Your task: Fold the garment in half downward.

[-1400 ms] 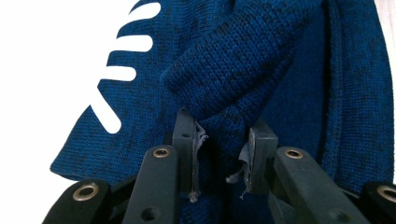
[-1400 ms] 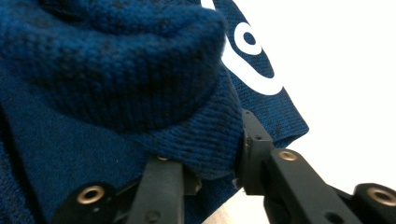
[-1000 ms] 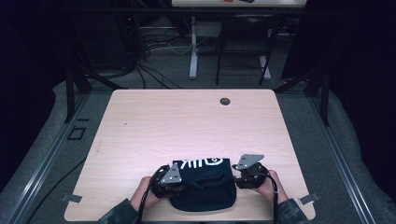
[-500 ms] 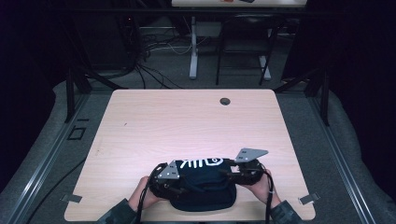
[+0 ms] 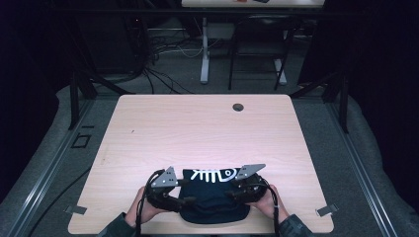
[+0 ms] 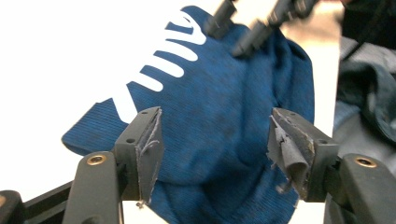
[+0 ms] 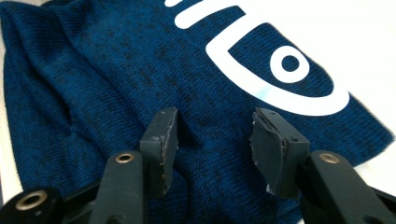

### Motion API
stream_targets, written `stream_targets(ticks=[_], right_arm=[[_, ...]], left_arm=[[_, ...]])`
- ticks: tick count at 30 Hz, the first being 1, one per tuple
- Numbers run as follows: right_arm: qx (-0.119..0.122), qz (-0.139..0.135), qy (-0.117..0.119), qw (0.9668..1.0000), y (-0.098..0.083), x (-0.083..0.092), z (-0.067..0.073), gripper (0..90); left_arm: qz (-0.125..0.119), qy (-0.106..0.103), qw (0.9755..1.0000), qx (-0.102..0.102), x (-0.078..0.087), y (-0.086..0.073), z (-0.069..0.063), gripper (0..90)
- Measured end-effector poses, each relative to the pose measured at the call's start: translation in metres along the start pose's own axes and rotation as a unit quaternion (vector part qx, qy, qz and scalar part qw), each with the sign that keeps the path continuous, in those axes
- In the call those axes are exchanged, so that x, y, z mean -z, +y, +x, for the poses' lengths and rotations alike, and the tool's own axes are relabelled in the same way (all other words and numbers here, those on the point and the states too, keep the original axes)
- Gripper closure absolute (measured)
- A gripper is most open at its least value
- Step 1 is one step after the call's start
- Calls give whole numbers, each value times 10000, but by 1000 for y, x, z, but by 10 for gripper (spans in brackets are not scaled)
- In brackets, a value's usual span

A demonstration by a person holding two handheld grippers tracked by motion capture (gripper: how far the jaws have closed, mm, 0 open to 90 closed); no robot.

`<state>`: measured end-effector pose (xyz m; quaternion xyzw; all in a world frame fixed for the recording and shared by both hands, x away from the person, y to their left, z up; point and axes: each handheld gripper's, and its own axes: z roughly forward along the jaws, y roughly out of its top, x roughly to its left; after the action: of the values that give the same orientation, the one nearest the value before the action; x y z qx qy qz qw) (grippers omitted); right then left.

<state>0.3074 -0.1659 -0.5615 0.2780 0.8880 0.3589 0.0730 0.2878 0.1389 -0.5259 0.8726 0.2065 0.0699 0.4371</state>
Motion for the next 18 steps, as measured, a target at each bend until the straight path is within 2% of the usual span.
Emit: stream_targets(ticks=[2, 4, 6, 7, 10, 18], right_arm=[[11, 17, -16, 10000, 0, 0, 0, 501], [-33, -21, -18, 10000, 0, 0, 0, 497], [-8, -6, -52, 10000, -1, 0, 1, 492], [4, -8, -70, 10000, -1, 0, 1, 485], [-62, -54, -110, 9999, -3, 0, 2, 456], [-143, 27, -378, 9992, -6, 3, 5, 276]], left_arm=[[-25, 167, 9998, 95, -5, -1, 3, 334], [62, 190, 9996, 191, -14, -3, 5, 315], [182, 290, 9993, 144, -22, -4, 4, 285], [271, 247, 9992, 134, -28, -5, 3, 272], [449, 307, 9985, 62, -36, -9, -1, 225], [696, 541, 9961, 61, -44, -18, -2, 170]])
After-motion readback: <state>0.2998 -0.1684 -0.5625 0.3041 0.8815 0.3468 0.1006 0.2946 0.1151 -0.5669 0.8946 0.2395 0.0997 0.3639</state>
